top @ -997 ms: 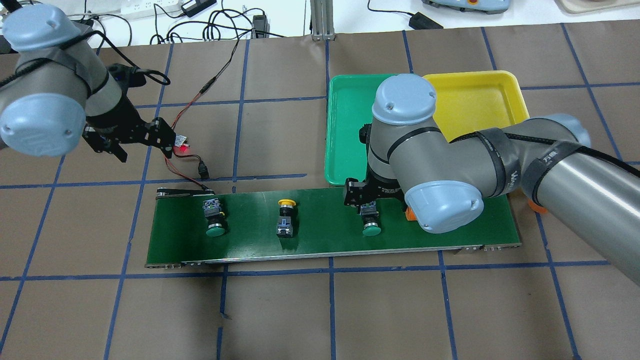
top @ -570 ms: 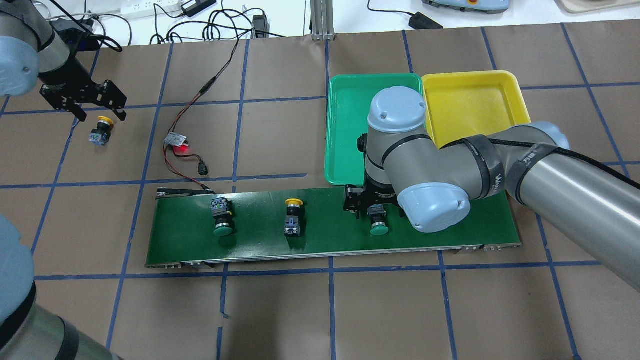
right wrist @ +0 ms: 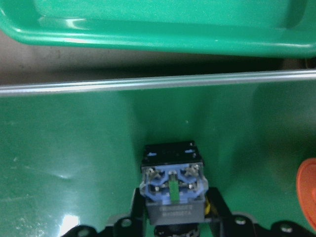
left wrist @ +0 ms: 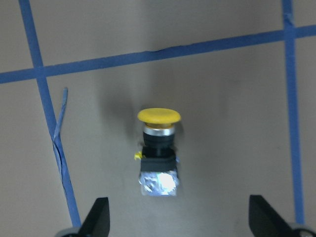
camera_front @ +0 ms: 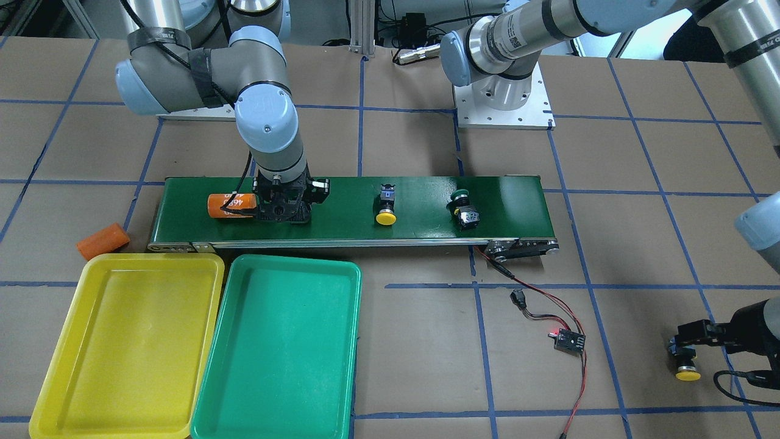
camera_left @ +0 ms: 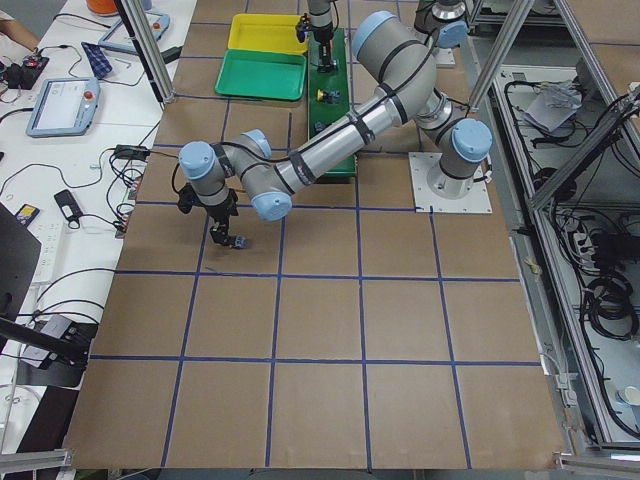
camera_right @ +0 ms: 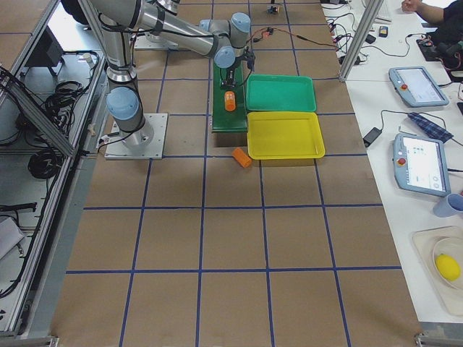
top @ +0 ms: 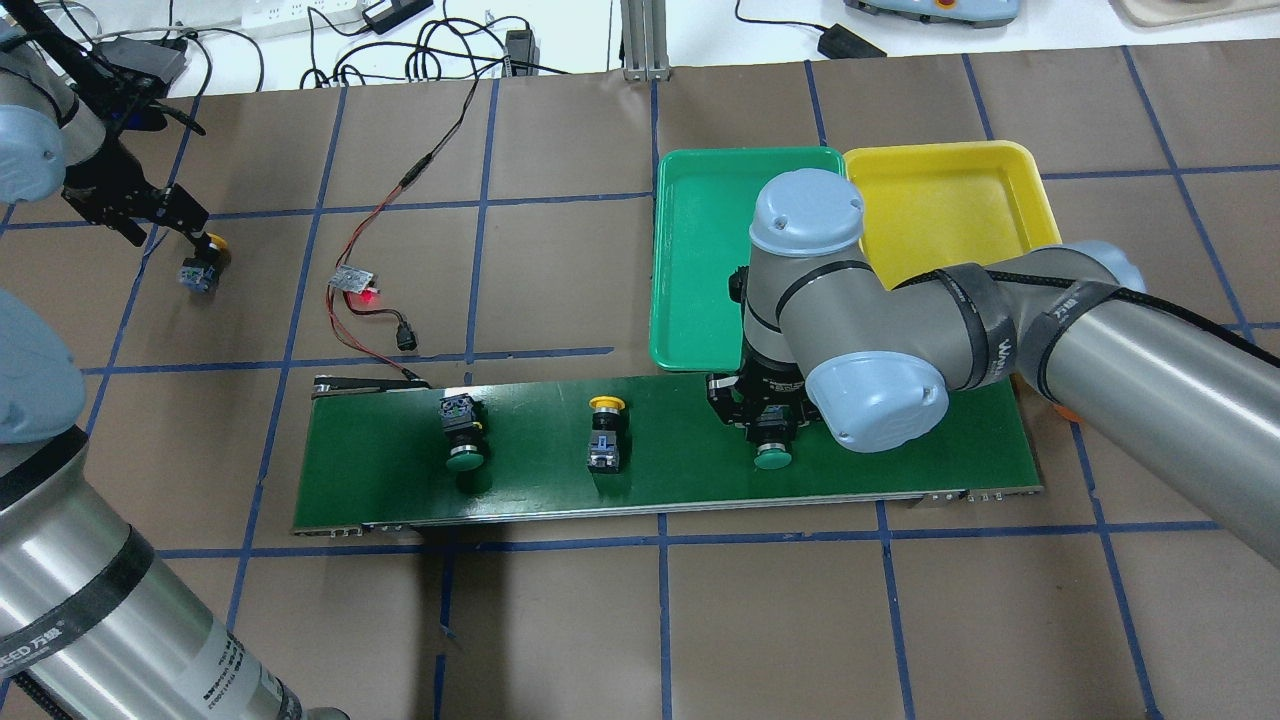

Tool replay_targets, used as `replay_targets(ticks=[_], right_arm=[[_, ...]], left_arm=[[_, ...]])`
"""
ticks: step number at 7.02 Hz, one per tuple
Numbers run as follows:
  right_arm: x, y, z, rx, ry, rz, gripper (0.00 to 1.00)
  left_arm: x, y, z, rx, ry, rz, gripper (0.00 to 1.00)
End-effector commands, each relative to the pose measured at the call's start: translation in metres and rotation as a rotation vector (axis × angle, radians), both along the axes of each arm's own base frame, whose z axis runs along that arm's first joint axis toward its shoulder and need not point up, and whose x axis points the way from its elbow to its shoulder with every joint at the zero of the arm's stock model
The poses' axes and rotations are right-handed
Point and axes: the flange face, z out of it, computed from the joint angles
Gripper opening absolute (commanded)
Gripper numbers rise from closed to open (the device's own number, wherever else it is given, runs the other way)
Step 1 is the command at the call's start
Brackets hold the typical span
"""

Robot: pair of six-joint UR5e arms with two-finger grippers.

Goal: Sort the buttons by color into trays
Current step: 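Lift button into green tray with right gripper while left grasps yellow button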

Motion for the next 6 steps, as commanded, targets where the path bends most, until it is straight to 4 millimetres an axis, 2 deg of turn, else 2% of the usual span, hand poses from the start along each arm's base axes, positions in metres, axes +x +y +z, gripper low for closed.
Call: replay_targets(ticks=[1, 2, 3, 4, 5, 6], right_arm=[[-0.001, -0.012, 0.029, -0.043, -0.008, -0.015, 0.00], [0.000, -0.029, 0.066, -0.106, -0.008, -0.017, 0.00], [-0.004, -0.057, 0.097, -0.188, -0.016, -0.036, 0.00], [-0.007, -0.087, 0.101, -0.207, -0.018, -0.054, 0.00], [-0.006, -0.112, 0.098, -0.234, -0.024, -0.057, 0.00], [-0.001, -0.141, 0.068, -0.261, -0.030, -0.064, 0.00]], left_arm=[[0.004, -0.002, -0.025, 0.029, 0.012, -0.006, 1.00], [0.005, -0.001, -0.039, 0.046, 0.022, -0.005, 1.00], [0.002, -0.002, -0.042, 0.048, 0.029, -0.007, 0.57], [0.001, -0.002, -0.043, 0.050, 0.029, -0.010, 0.20], [0.001, -0.002, -0.047, 0.055, 0.032, -0.009, 0.15], [-0.004, -0.005, -0.030, 0.035, 0.020, -0.006, 0.00]])
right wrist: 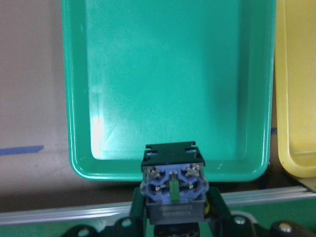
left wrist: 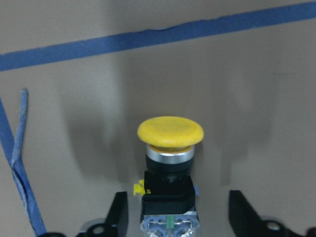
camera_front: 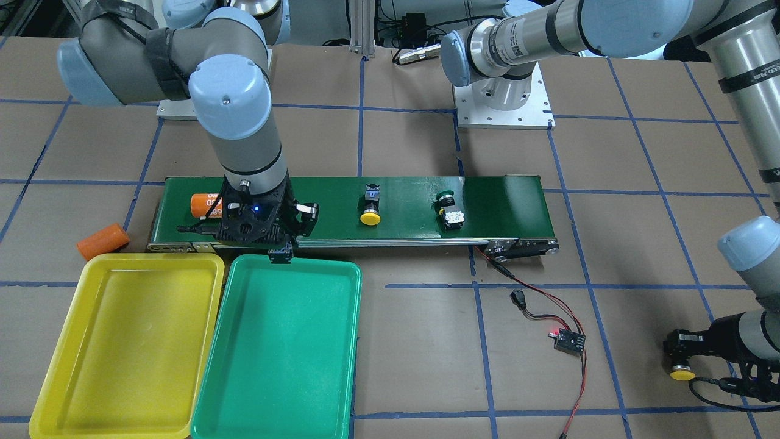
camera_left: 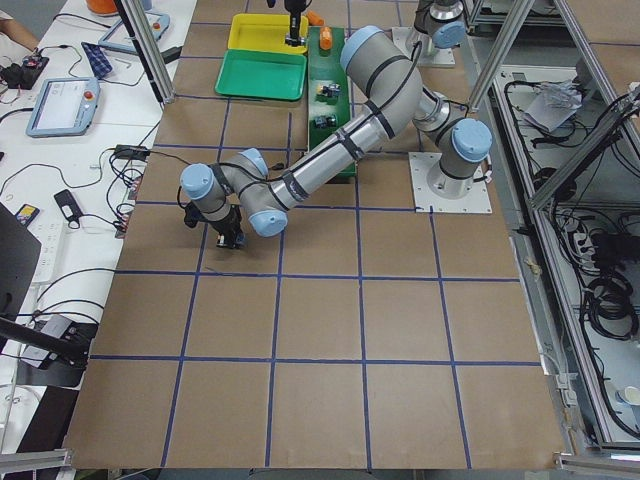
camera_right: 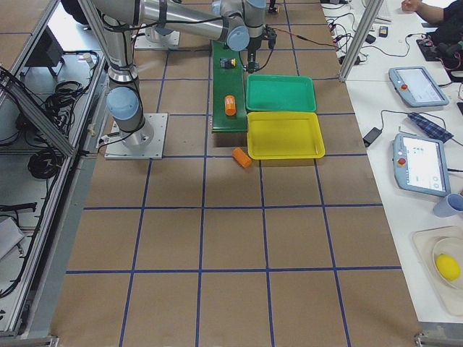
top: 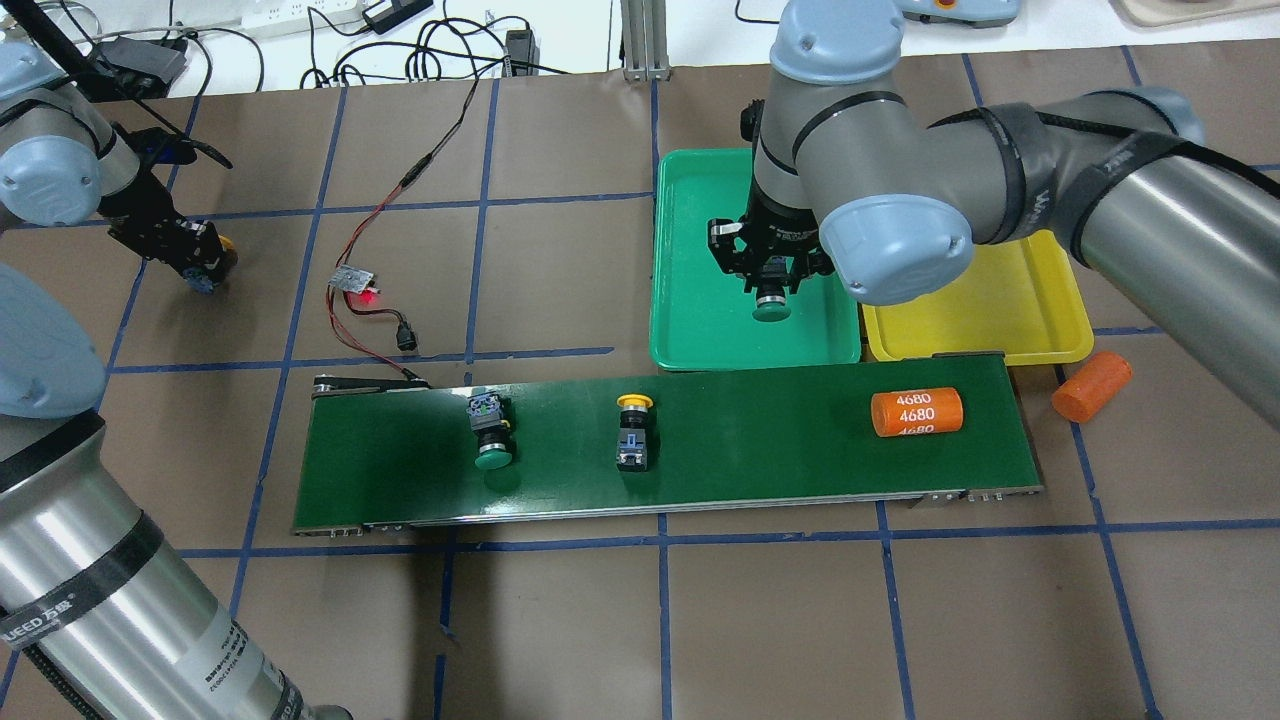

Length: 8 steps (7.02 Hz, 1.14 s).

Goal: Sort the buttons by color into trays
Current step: 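Lift button into green tray with right gripper while left grasps yellow button, then lower yellow button to belt with left gripper while right releases in tray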

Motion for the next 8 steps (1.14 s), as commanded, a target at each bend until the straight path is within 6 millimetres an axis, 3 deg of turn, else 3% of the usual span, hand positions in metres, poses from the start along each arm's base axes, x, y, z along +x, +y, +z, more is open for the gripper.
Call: replay_targets(ticks=[1, 2, 3, 4, 6, 7, 8], right_arm=[[0.007, -0.053, -0.056, -0.066, -0.013, -0.008, 0.10], [0.008, -0.062, -0.081, -0.062, -0.007, -0.009, 0.22], [-0.001, -0.064, -0.087, -0.051, -0.005, -0.022, 0.99], [-0.014, -0.066, -0.086, -0.038, -0.010, -0.036, 1.00], [-0.022, -0.052, -0.047, -0.028, -0.005, -0.034, 1.00], [-0.024, -0.045, -0.029, -0.024, -0.002, -0.035, 1.00], [-0.027, -0.034, -0.005, -0.025, -0.001, -0.036, 1.00]], left_arm=[[-0.021, 0.005, 0.034, 0.012, 0.007, 0.001, 0.00], [-0.051, 0.029, 0.075, 0.058, 0.033, 0.005, 0.00], [-0.105, 0.067, 0.107, 0.071, 0.027, 0.004, 0.00], [-0.157, 0.112, 0.113, 0.096, 0.009, 0.063, 0.00], [-0.248, 0.201, 0.124, 0.123, -0.014, 0.129, 0.00], [-0.290, 0.222, 0.126, 0.064, -0.046, 0.141, 0.00], [-0.317, 0.230, 0.121, 0.012, -0.058, 0.116, 0.00]])
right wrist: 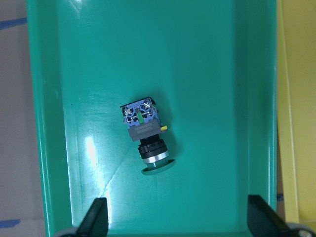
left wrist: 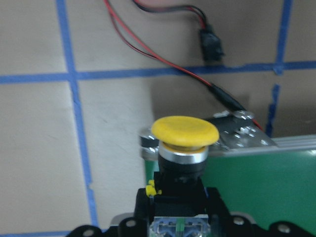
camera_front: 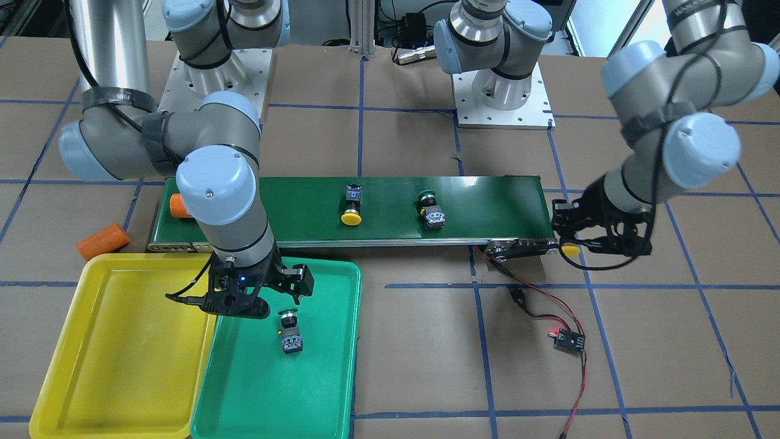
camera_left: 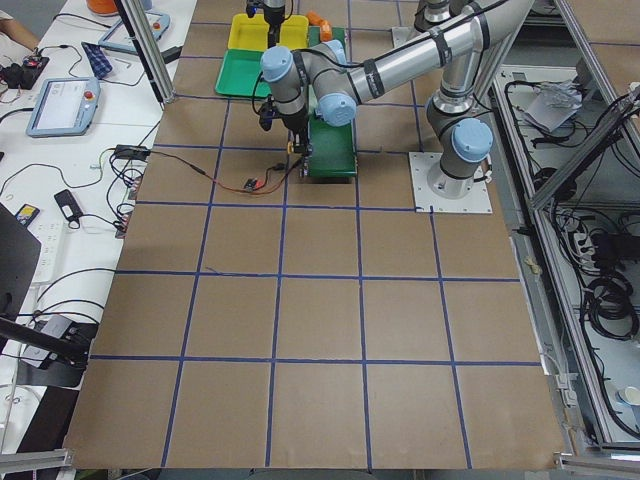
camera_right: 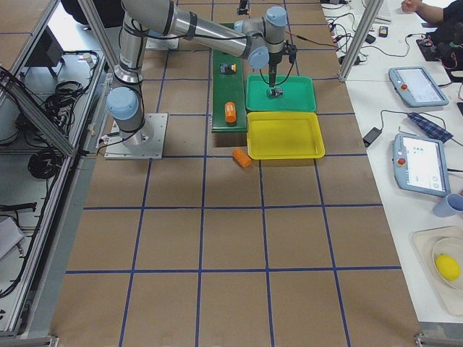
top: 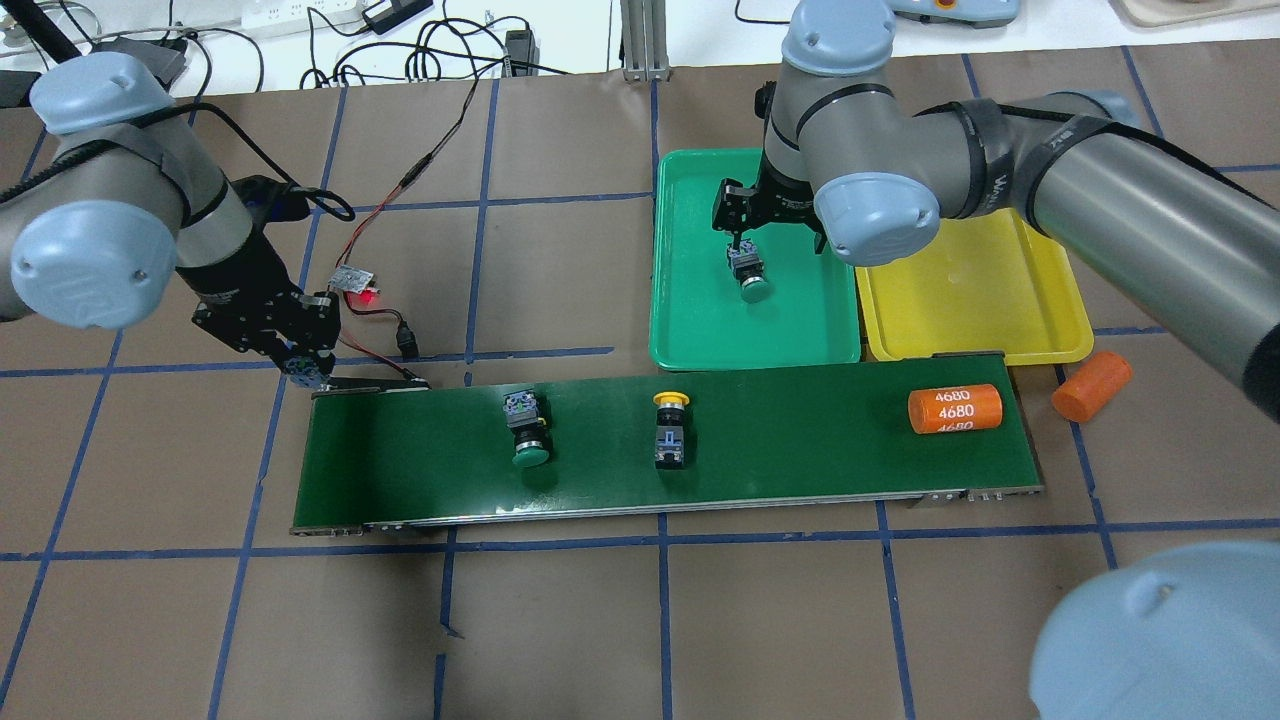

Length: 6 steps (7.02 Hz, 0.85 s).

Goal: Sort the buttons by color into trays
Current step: 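Lower yellow button to belt with left gripper while right releases in tray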

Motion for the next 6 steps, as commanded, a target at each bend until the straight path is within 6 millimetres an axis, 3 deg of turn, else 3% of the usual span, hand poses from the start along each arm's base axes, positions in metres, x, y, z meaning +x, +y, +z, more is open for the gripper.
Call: replay_targets(ticks=[1, 2, 3, 5, 6], right_arm=[[-0.019, 0.025, 0.054, 0.022, 0.007, -0.024, 1.00], [-0.031, 0.054, 0.091, 0.061, 0.010, -0.041, 1.00], [-0.037, 0.081, 0.124, 0.067, 0.004, -0.051, 1.00], [-0.037, 0.121, 0.157, 0.066, 0.010, -0.053, 1.00], [-0.036, 0.131, 0.144, 0.103, 0.001, -0.050, 1.00]], left_arm=[[-0.054, 0.028, -0.028, -0.027, -0.026, 0.018, 0.00], [-0.064, 0.028, -0.042, -0.037, -0.034, 0.083, 0.00], [-0.072, 0.031, -0.044, -0.041, -0.033, 0.080, 0.00], [-0.085, 0.051, -0.052, -0.023, -0.042, 0.069, 0.66], [-0.087, 0.058, -0.046, -0.034, -0.036, 0.064, 0.78]])
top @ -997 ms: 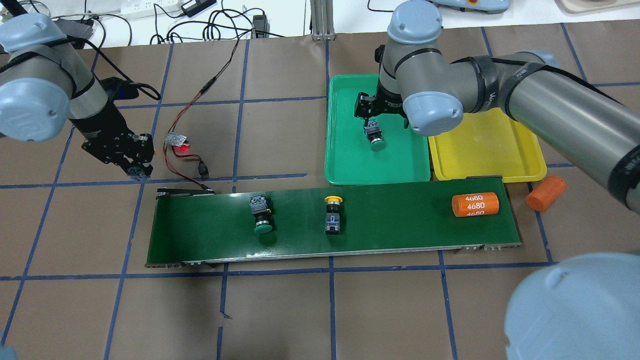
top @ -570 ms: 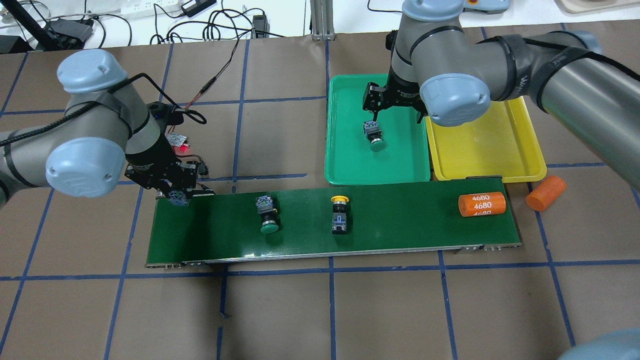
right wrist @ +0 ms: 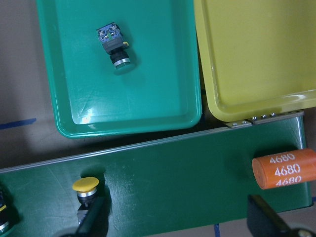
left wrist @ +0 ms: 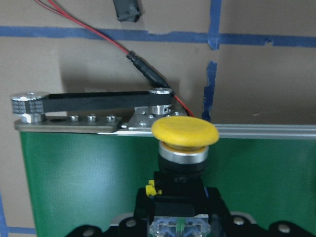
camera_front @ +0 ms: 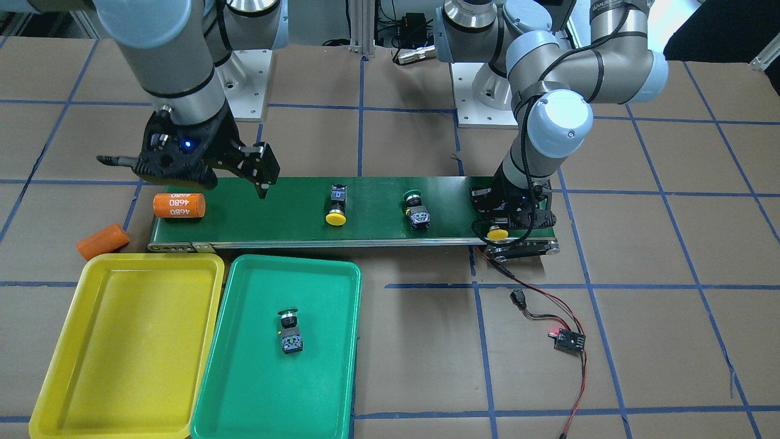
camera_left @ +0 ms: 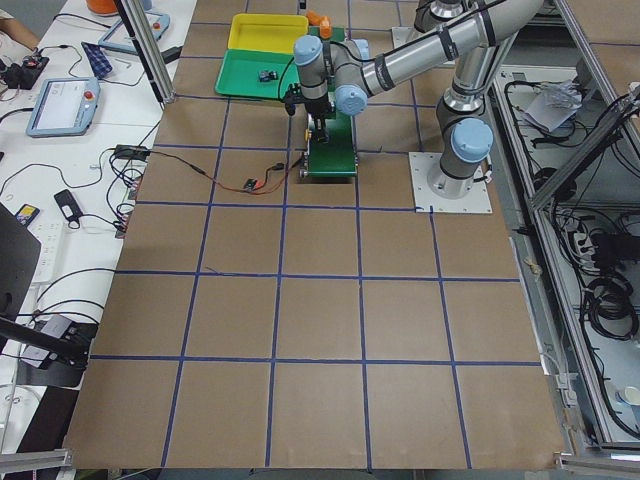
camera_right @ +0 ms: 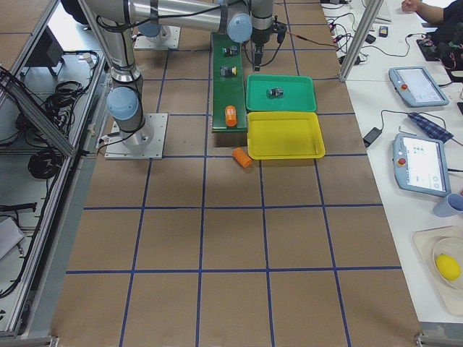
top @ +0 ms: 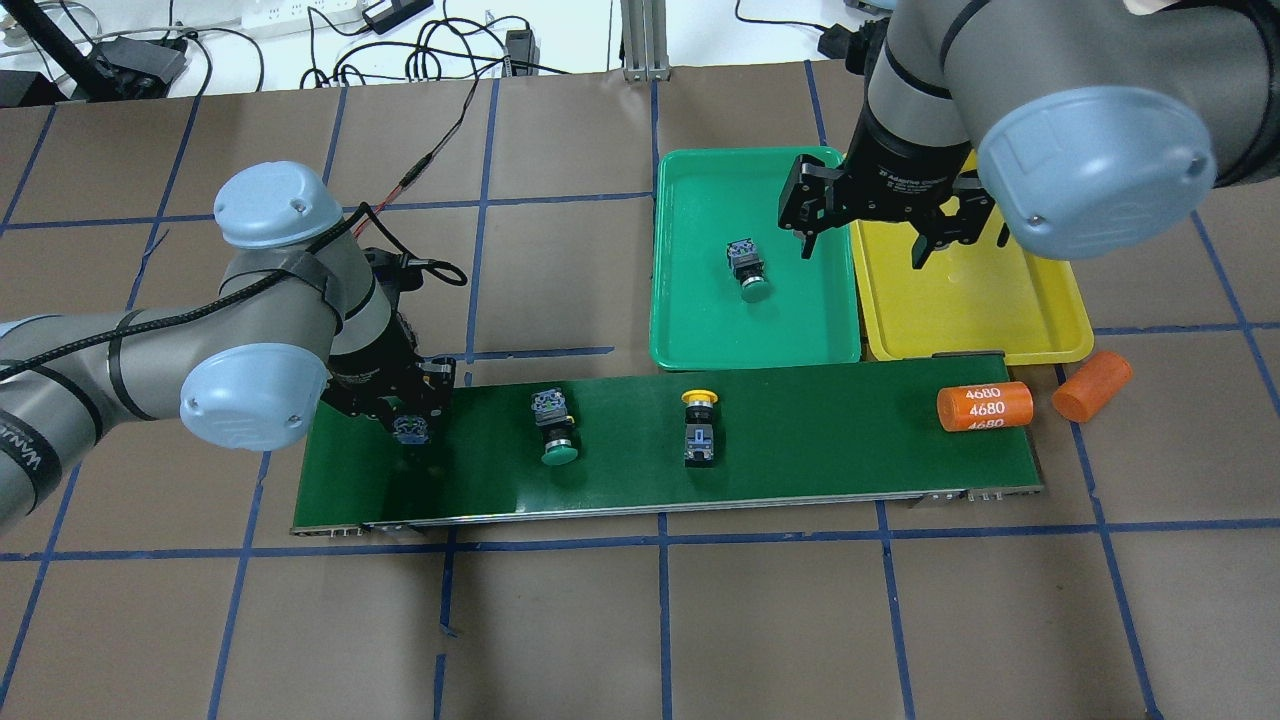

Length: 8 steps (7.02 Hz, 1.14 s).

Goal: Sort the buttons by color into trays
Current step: 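Open left gripper and raise it away while right gripper moves to yellow button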

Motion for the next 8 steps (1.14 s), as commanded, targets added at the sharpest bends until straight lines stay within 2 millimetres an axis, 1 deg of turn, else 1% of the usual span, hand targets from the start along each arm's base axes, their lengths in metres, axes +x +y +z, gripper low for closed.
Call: replay_targets(ticks=[1, 2, 3, 4, 5, 6, 7, 8], right_arm=[[0.000, 0.021, -0.015, 0.042, -0.010, 0.004, 1.00], [-0.001, 0.019, -0.022, 0.054, -0.005, 0.013, 1.00], [0.000, 0.022, -0.032, 0.074, -0.006, 0.013, 1.00], [0.000, 0.027, -0.047, 0.089, -0.004, 0.011, 1.00], [0.002, 0.030, -0.063, 0.079, -0.010, 0.009, 1.00], [0.001, 0.035, -0.094, 0.120, -0.005, 0.008, 1.00], [0.010, 0.034, -0.114, 0.092, -0.008, 0.024, 1.00], [0.017, 0.025, -0.132, 0.081, -0.009, 0.049, 1.00]], left_arm=[[-0.004, 0.014, 0.007, -0.011, 0.002, -0.004, 0.77], [-0.004, 0.016, 0.011, -0.009, -0.001, -0.005, 0.79], [-0.003, 0.012, 0.028, -0.049, -0.002, -0.003, 0.93], [-0.004, 0.005, 0.063, -0.087, -0.004, -0.005, 0.99], [-0.003, -0.002, 0.116, -0.095, -0.007, -0.008, 1.00], [-0.003, 0.001, 0.149, -0.086, -0.004, -0.017, 1.00], [-0.003, 0.002, 0.178, -0.117, -0.007, -0.016, 1.00], [-0.006, 0.013, 0.189, -0.065, -0.002, -0.014, 1.00]])
